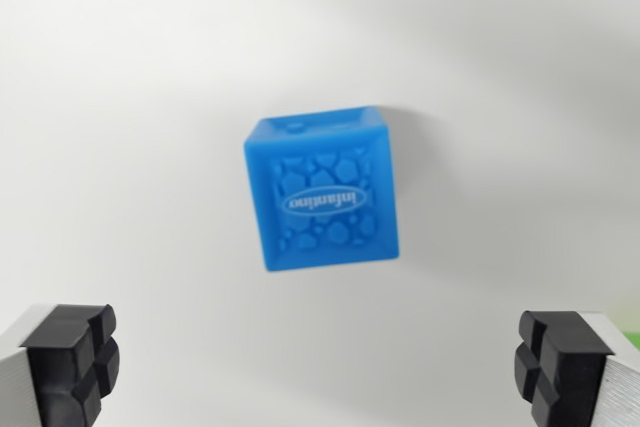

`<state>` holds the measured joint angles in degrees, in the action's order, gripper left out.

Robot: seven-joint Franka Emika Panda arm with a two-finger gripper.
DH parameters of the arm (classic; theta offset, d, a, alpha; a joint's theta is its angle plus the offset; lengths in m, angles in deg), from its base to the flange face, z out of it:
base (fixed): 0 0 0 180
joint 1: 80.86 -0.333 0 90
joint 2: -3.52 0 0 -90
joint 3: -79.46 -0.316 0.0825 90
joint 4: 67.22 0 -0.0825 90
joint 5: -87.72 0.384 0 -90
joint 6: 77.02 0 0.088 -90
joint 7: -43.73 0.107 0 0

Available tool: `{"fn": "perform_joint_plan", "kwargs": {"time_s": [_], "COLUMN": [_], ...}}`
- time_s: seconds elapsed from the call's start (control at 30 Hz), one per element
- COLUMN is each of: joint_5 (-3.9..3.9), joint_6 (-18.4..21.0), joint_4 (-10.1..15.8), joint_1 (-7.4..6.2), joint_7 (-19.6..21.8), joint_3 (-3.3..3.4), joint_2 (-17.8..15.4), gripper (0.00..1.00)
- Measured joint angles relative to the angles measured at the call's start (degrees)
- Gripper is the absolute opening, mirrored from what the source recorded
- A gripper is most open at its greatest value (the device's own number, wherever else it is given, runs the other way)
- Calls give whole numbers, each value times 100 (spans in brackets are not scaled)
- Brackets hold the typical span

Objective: Stack cube

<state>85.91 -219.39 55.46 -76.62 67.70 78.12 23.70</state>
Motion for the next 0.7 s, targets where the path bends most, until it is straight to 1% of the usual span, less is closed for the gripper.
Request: {"fn": "perform_joint_plan", "kwargs": {"time_s": [0.27, 0.53, 0.7], "joint_5": [2, 2, 0], "joint_6": [-441, -783, -1025], "joint_4": [52, 30, -31], "joint_1": [98, 104, 101], "joint_7": [-477, -513, -513], "joint_3": [-50, -51, -49], "joint_2": [375, 742, 1049], "gripper": [100, 100, 100]}}
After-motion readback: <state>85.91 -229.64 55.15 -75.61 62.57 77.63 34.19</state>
